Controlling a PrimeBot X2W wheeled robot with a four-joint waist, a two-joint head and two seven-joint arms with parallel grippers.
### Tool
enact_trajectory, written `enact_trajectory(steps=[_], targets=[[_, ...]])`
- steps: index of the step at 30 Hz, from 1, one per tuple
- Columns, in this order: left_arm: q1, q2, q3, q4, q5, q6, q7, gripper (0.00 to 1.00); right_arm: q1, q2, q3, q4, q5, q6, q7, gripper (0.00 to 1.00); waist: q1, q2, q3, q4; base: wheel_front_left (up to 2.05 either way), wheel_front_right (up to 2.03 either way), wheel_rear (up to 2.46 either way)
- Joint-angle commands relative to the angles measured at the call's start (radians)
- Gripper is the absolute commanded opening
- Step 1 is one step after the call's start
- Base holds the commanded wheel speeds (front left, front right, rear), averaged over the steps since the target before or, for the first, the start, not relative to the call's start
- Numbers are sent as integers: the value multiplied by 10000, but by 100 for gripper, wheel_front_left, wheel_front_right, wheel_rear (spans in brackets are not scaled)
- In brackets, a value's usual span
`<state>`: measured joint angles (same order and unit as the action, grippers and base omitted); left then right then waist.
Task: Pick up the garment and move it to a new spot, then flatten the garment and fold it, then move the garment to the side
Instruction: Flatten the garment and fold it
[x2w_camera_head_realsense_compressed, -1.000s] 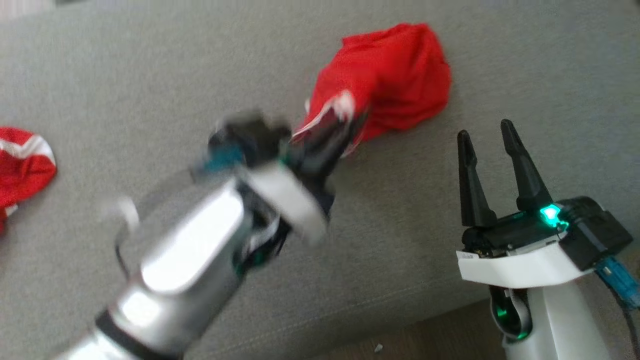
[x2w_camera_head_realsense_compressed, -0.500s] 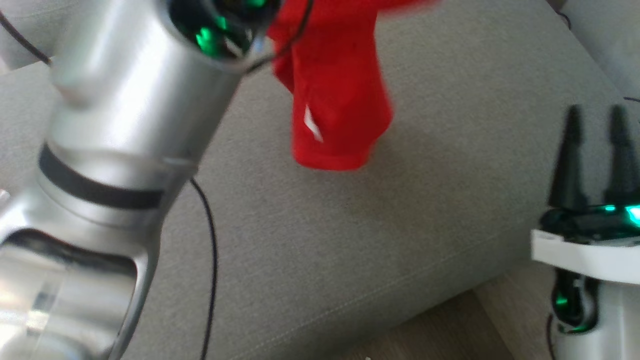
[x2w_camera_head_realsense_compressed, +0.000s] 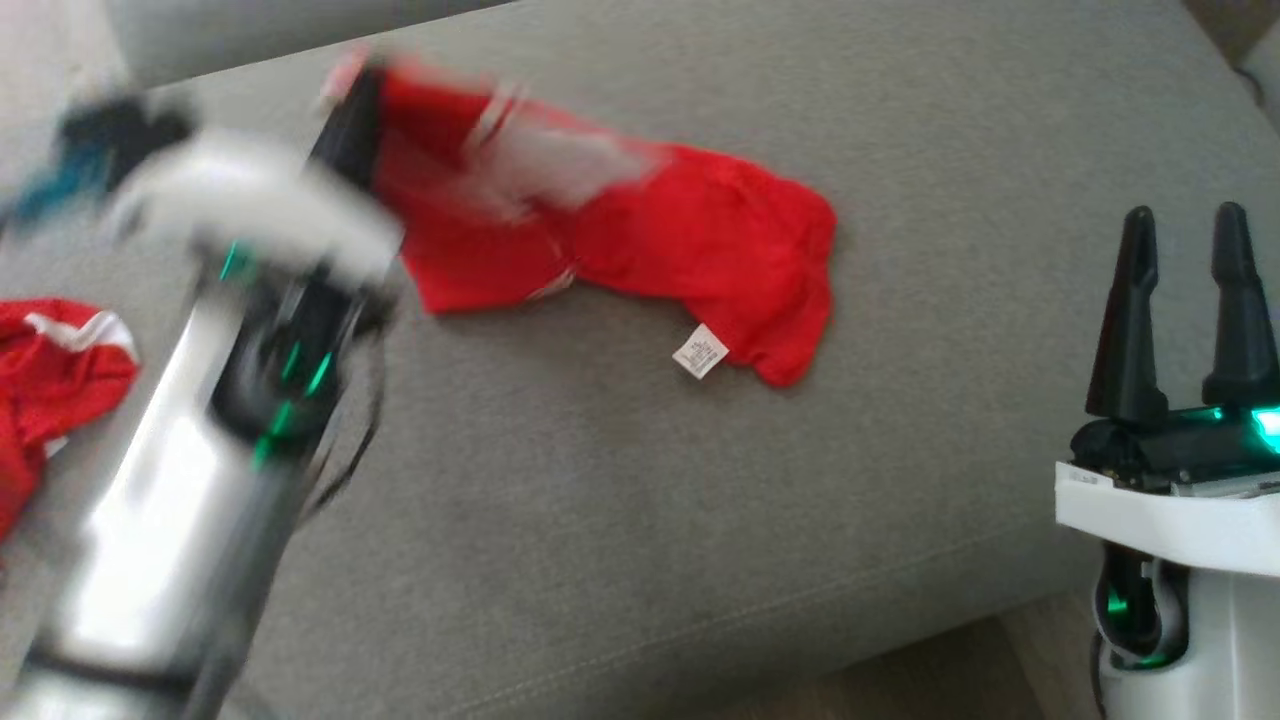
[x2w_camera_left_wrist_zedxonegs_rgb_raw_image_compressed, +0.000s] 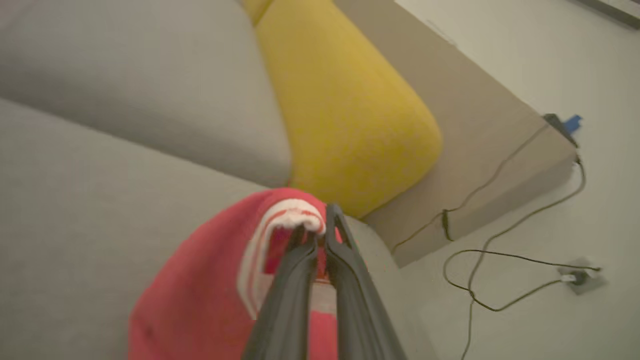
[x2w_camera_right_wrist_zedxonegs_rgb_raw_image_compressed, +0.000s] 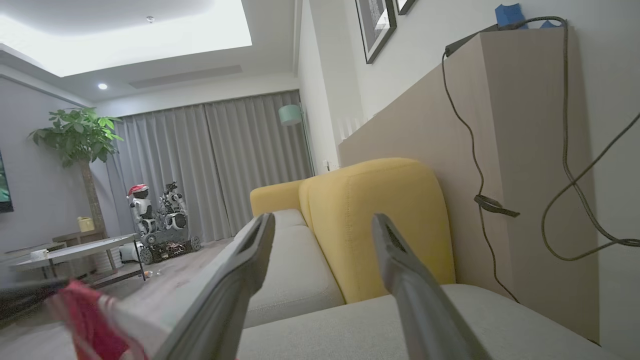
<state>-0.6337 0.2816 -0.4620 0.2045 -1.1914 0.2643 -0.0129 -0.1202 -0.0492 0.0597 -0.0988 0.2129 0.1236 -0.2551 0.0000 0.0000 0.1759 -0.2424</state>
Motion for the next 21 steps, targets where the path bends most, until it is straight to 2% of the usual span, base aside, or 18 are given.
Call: enact_trajectory(steps=[1,6,11,16,17,18,21], targets=[[-276,465,616,-578,-73,1,-193,0,-4,-10,220,-355,-190,71,-67,100,0,0,44,177,0,0,0],[1904,1368,1718,-1069,-512,-58,-918,0,140,-10,240,-255,-459,71,-67,100,0,0,78,678,0,0,0],[2758,1845,1836,-1051,-144,-175,-1389,0,160,-10,404,-199,-706,71,-67,100,0,0,148,1104,0,0,0],[2606,1892,1660,-643,331,-969,-1909,0,124,-10,508,-85,-876,71,-67,100,0,0,253,1378,0,0,0],[2578,1875,1606,-510,437,-1059,-1974,47,115,-10,525,-56,-888,71,-67,100,0,0,268,1414,0,0,0],[2548,1923,1505,-392,695,-1131,-2064,100,115,-10,563,-9,-913,71,-67,100,0,0,294,1451,0,0,0],[2591,1957,1241,-225,1630,-1243,-2333,100,110,-10,633,101,-951,71,-67,100,0,0,389,1544,0,0,0]])
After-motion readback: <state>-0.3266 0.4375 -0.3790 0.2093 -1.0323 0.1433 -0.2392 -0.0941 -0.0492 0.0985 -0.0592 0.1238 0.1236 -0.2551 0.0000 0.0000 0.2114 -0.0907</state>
